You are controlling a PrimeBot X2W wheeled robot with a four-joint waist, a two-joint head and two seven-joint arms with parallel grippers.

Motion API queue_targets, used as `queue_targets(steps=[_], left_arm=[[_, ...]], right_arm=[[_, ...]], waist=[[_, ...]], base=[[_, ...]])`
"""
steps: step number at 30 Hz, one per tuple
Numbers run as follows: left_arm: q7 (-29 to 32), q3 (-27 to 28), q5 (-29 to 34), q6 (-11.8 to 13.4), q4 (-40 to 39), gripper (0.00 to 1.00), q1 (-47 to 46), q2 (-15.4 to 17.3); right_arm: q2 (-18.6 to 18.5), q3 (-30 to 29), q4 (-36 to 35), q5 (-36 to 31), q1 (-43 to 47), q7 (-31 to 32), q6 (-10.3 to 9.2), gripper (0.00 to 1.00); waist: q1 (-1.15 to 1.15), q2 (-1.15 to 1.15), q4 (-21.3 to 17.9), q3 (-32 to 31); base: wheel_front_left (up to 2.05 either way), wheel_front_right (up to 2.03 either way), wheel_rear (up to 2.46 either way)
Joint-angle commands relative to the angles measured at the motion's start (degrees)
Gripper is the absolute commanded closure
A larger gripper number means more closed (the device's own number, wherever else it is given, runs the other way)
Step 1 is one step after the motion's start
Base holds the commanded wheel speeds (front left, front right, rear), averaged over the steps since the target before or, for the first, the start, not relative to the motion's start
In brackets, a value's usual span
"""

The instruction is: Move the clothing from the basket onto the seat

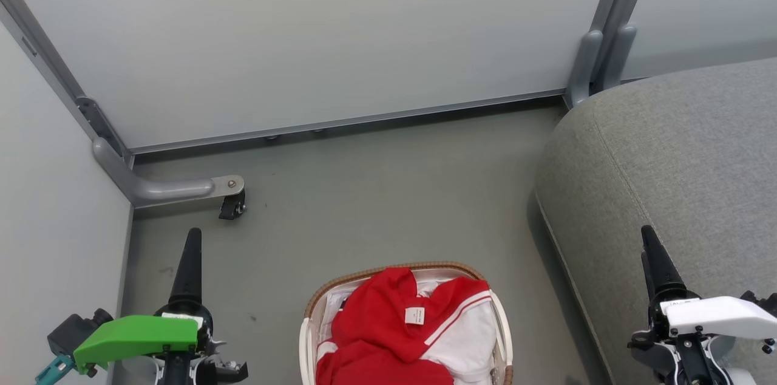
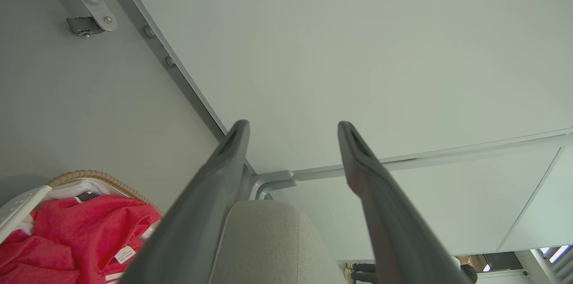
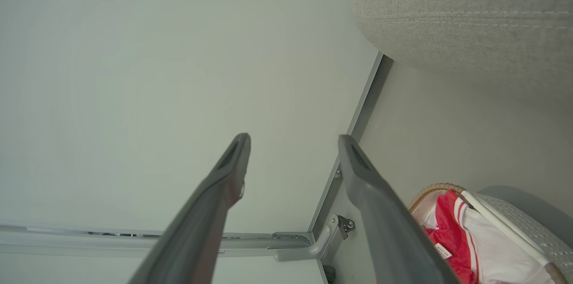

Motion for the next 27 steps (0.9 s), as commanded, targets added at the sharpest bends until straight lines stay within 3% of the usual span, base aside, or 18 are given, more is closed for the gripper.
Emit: queue_targets(steps=[1,19,27], left_arm=[[-0.61,-0.29,2.33,-0.12,-1.60,0.00,-1.00,0.32],[-4.32,-2.44,23.19,0.37,-3.67,0.00,-0.28,0.44],[-5.71,-3.97,32.39,0.78,-3.16,0.00,0.61,0.49]], right_arm=[[-0.53,-0.31,-1.51,-2.61,-0.94,-0.65,0.02,0.00],[-0.71,1.52,-5.98,-26.73,0.49,-4.33,0.02,0.00],[-0.77,2.77,-4.84,-34.31,1.13,-5.77,0.02,0.00]], waist=[[0.00,0.00,0.02,0.02],[0.00,0.00,0.25,0.33],[0.00,0.00,0.33,0.42]], base=[[0.00,0.00,0.00],[0.00,0.00,0.00],[0.00,0.00,0.00]])
